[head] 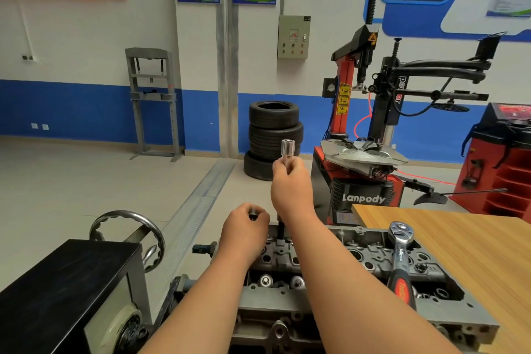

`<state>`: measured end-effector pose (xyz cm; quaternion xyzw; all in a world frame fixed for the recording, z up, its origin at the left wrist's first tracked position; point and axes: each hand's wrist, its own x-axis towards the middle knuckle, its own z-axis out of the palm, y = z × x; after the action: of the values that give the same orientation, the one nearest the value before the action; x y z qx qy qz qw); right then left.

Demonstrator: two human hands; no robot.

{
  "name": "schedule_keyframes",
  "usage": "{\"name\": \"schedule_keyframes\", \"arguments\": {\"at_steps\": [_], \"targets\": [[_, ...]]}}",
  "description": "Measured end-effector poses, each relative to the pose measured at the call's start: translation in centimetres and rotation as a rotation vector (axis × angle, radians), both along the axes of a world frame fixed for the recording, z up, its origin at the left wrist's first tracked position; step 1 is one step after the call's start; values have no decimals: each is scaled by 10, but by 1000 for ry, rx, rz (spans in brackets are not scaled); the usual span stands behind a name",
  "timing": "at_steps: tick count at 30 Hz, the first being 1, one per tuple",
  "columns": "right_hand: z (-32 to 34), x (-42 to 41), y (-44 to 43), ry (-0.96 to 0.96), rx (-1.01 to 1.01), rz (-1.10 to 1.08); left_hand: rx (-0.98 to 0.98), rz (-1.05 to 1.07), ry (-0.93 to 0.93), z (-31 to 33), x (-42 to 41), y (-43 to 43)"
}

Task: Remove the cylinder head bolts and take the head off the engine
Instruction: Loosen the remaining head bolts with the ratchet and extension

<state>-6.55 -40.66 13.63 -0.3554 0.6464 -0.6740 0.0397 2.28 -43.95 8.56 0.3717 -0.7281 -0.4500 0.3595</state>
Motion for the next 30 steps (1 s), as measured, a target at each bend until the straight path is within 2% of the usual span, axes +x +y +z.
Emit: {"name": "schedule_keyframes", "arguments": {"at_steps": [3,4,7,8,9,11,14,16,20,25,30], "targets": [[6,-1,-5,-58,-55,-11,-26,-16,-25,-1,0,-2],[8,-6,-5,-112,-53,45,-37,-27,-36,-2,0,-2],[17,-20,-1,-323,9,395,-54,-53,-51,-3,-1,-2],[17,-21,0,-340,34,449,-51,-68,-48,-3,-1,-2],[17,-20,0,-322,51,443,-50,-87,-45,-4,-1,-2],[11,-14,-1,-202,56,298,-56,-118,-39,-5,-1,-2],[-3,-13,2,-84,-33,39,-70,-134,-42,-7,-1,-3],[-7,-17,6,-40,-97,-30,-101,-136,-65,-6,-3,-2],[-8,-15,9,-37,-173,-4,-165,-205,-82,1,-9,4],[-11,-7,7,-8,-149,119,-189,-247,-186,16,-17,2],[-11,-10,7,2,-56,150,-162,-27,-138,9,-23,6]]}}
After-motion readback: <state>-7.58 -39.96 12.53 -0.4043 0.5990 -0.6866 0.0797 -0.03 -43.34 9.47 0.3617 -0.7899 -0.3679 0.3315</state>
